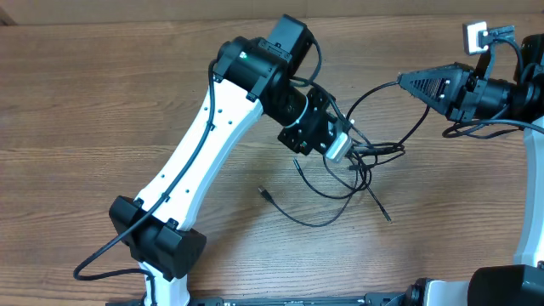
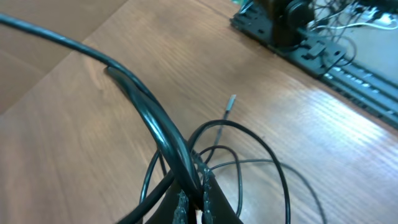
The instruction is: Untangle cables
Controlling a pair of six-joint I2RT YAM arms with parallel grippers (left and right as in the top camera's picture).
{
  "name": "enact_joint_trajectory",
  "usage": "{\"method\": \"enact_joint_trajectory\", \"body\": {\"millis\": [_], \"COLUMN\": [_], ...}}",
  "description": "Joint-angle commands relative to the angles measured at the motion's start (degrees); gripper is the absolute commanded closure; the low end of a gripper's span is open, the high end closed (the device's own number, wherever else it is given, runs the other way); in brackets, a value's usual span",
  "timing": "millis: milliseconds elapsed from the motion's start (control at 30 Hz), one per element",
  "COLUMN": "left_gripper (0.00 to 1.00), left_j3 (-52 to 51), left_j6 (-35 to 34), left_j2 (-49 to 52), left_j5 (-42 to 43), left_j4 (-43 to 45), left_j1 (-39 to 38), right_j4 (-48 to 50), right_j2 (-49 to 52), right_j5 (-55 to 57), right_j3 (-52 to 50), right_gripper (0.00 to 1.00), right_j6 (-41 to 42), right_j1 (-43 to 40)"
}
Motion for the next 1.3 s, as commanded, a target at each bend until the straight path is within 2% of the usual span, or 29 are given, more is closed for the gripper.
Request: {"method": "enact_joint_trajectory", "body": {"millis": [0, 167, 267, 433, 600, 800, 833, 867, 900, 967, 1133, 1267], "left_gripper": [0.96, 0.96, 0.96, 0.96, 0.96, 0.96, 0.96, 0.96, 0.96, 0.96, 0.96, 0.96], "left_j3": [0.4, 0.4, -0.2, -1.2, -1.2, -1.2, -1.2, -1.2, -1.2, -1.2, -1.2, -1.2], "left_j6": [-0.5, -1.1, -5.3, -8.6, -9.3, -9.3, -9.3, -9.3, -9.3, -9.3, -9.3, -9.3], "left_j2": [0.0, 0.0, 0.0, 0.0, 0.0, 0.0, 0.0, 0.0, 0.0, 0.0, 0.0, 0.0], "left_j5": [0.7, 0.7, 0.6, -0.9, -0.9, -0.9, -0.9, -1.0, -1.6, -3.8, -8.3, -9.3], "left_j4": [-3.6, -10.8, -10.8, -10.8, -10.8, -10.8, -10.8, -10.8, -10.8, -10.5, -6.8, -3.3], "left_j1": [-1.3, -1.5, -1.5, -1.6, -1.6, -1.6, -1.6, -1.6, -1.6, -1.6, -1.5, -1.5], "right_j4": [2.5, 11.6, 16.9, 29.6, 33.1, 30.9, 30.1, 29.9, 29.7, 29.2, 22.3, 11.5], "right_j2": [-0.1, -0.1, 0.0, 0.0, 0.0, 0.0, 0.0, 0.0, 0.0, 0.0, 0.0, 0.0], "right_j5": [-3.0, -3.0, -3.0, -2.2, 4.6, 4.6, 4.6, 4.6, 4.6, 4.6, 4.8, 5.0], "right_j3": [0.9, 0.9, 0.9, 0.9, 0.9, 0.9, 0.9, 0.9, 0.8, 0.7, 0.7, 0.7], "right_gripper": [0.96, 0.96, 0.96, 0.96, 0.96, 0.94, 0.63, 0.49, 0.3, 0.15, 0.07, 0.06], "right_j6": [3.7, 12.0, 16.1, 26.9, 33.9, 34.3, 34.1, 34.1, 34.1, 33.8, 33.6, 26.0], "right_j1": [-0.5, -0.5, -0.5, -2.8, -7.2, -11.3, -11.5, -11.5, -11.5, -11.3, -11.2, -9.5]}}
